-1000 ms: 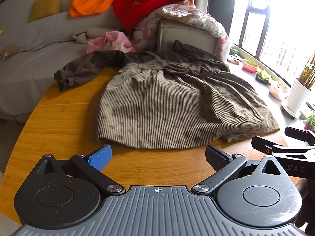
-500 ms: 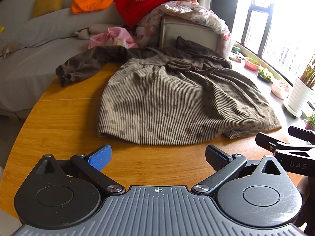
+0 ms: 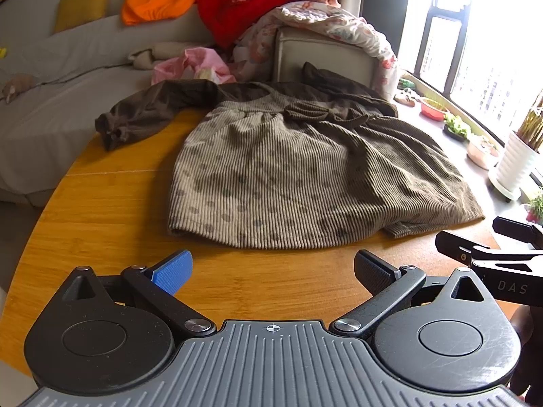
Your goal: Fold clothes
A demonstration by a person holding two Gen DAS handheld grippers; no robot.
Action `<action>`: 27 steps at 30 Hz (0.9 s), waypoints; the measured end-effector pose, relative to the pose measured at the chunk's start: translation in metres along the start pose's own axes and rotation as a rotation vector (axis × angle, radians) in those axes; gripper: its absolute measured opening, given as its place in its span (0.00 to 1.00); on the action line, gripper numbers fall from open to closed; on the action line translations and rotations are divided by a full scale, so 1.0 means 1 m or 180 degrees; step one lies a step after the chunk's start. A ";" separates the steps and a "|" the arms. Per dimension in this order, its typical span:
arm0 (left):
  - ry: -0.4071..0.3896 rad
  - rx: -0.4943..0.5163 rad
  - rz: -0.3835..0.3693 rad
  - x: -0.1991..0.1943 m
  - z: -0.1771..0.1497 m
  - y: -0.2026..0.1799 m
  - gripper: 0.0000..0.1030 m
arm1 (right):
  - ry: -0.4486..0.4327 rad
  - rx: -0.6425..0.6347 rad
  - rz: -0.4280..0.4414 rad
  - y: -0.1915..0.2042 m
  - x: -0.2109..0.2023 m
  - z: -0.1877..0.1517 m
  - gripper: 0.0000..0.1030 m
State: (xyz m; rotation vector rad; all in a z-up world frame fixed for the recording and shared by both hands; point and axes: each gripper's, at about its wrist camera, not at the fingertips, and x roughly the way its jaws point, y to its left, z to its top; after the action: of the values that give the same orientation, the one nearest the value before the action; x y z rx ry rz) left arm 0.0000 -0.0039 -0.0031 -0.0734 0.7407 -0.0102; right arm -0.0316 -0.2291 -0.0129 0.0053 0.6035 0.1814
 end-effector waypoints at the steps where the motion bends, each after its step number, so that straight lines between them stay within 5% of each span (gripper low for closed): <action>1: -0.0001 -0.0002 0.0000 0.000 0.000 0.000 1.00 | 0.0001 -0.0004 -0.0003 0.000 0.000 0.000 1.00; 27: 0.0058 -0.0050 -0.0015 0.001 -0.001 0.002 1.00 | 0.0124 0.0039 0.0030 -0.002 0.006 -0.001 1.00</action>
State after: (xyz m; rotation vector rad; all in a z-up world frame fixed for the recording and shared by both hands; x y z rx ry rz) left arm 0.0001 -0.0022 -0.0042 -0.0902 0.7587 -0.0096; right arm -0.0268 -0.2305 -0.0174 0.0165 0.6435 0.1875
